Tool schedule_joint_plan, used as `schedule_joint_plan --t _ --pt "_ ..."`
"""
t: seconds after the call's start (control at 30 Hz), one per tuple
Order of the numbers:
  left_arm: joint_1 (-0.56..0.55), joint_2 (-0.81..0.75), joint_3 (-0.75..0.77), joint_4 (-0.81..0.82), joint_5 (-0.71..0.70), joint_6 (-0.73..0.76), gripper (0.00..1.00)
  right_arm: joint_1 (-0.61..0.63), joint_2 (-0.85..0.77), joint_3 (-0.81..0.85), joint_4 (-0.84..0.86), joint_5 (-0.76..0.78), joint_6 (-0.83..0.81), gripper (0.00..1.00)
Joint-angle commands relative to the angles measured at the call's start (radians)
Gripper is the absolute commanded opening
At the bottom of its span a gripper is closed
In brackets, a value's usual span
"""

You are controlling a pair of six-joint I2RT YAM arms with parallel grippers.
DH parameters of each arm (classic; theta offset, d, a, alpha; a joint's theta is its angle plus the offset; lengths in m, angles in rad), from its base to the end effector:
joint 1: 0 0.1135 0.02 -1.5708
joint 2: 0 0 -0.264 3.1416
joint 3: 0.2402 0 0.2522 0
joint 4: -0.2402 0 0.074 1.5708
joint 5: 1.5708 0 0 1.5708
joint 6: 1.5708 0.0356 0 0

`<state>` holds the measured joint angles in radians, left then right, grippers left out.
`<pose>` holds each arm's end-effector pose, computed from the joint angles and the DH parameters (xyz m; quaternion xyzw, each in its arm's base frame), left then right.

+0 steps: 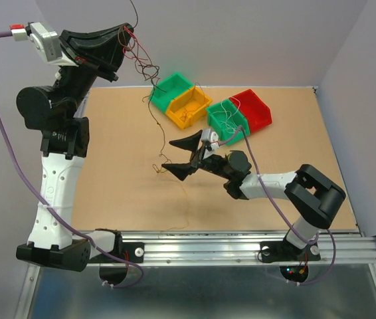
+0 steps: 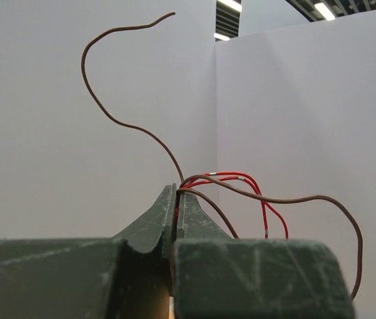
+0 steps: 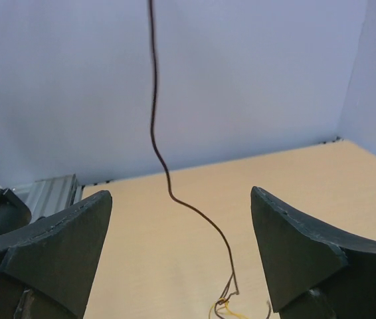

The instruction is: Untangle the cables

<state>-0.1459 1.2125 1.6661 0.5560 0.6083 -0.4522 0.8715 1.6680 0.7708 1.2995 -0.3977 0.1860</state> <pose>0.1714 -0.0458 0.6094 0.2441 0.3050 -0.3494 0.8517 0.2106 0.2718 0.2640 -0.3369 0.4539 0.5066 0.6511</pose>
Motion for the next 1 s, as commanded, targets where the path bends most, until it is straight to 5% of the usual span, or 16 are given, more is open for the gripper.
schedule_joint_plan --t 0.0,0.47,0.6,0.77,0.97 --pt "-0.029 -0.045 -0.016 0.078 -0.005 0.006 0.00 0.003 -0.001 0.018 0.078 0.059 -0.036 0.90" --pt "-0.119 -0.074 -0.028 0.078 -0.013 -0.005 0.00 0.004 0.117 0.160 0.078 0.082 -0.054 0.88" --pt "-0.119 -0.065 0.013 0.056 -0.034 0.033 0.00 0.004 0.154 0.186 0.078 0.037 -0.043 0.68" --pt "-0.127 0.013 0.214 -0.114 -0.313 0.260 0.00 0.014 0.220 0.212 0.080 -0.003 0.000 0.43" --pt "-0.127 0.088 0.481 -0.226 -0.474 0.480 0.00 0.026 0.329 0.249 0.063 -0.003 0.027 0.36"
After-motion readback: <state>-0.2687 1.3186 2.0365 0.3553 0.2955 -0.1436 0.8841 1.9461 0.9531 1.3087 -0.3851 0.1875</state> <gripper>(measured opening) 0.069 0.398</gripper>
